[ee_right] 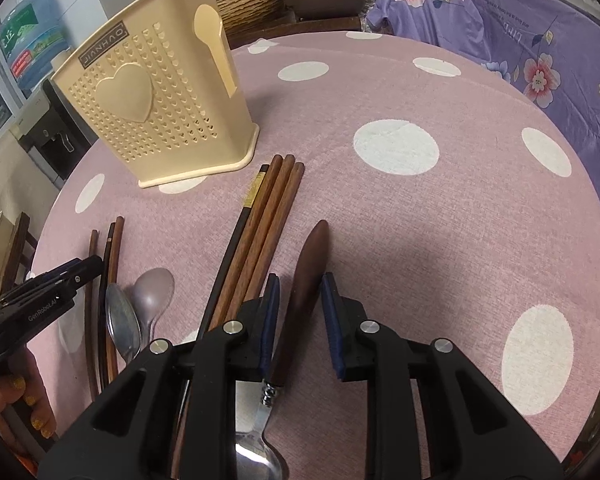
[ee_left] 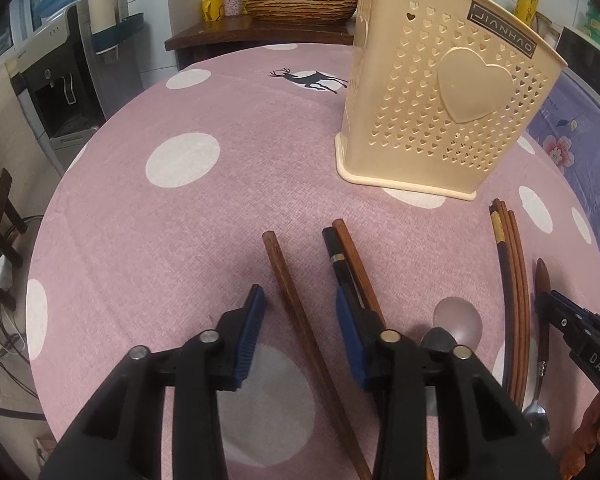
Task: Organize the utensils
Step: 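Grasp the wooden-handled spoon with the right tool while the left tool grasps a brown chopstick, then lift the spoon with the right tool while the left tool lifts the chopstick over the holder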
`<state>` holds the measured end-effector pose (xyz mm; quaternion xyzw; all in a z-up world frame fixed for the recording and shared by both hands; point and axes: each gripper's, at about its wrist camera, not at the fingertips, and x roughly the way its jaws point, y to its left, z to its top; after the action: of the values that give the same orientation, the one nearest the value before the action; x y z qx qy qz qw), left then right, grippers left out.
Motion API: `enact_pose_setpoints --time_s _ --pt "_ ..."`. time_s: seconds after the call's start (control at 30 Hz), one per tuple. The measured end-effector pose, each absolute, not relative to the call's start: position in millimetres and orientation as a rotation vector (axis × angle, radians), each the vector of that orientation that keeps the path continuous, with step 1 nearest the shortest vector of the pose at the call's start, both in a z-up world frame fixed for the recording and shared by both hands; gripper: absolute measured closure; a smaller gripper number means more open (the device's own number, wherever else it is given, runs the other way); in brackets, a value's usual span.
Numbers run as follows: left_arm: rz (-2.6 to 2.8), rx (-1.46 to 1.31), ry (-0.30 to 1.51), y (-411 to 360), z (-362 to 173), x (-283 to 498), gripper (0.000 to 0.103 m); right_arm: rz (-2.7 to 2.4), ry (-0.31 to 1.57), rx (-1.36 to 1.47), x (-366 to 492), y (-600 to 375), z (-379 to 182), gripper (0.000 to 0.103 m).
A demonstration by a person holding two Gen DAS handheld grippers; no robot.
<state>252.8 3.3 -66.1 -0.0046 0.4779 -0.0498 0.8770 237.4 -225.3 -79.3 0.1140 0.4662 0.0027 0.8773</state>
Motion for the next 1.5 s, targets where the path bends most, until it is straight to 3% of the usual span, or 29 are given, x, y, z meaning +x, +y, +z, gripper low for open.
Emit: enact_pose_setpoints --time_s 0.4,0.9,1.3,1.5 --pt "-0.1 0.02 1.006 -5.8 -67.9 258.3 0.092 -0.026 0.973 0.214 248.2 -223.6 -80.5 0.085" --pt "-0.105 -0.014 0.967 -2.6 -58.2 258.0 0.094 0.019 0.943 0.245 242.9 -229.8 -75.9 0.087" --pt "-0.185 -0.151 0.635 40.8 52.3 207.5 0.095 0.195 0.707 0.313 189.1 -275.0 -1.4 0.087" --pt "-0.17 -0.144 0.538 42.9 71.3 189.6 0.095 0.215 0.646 0.289 170.9 -280.5 19.2 0.087"
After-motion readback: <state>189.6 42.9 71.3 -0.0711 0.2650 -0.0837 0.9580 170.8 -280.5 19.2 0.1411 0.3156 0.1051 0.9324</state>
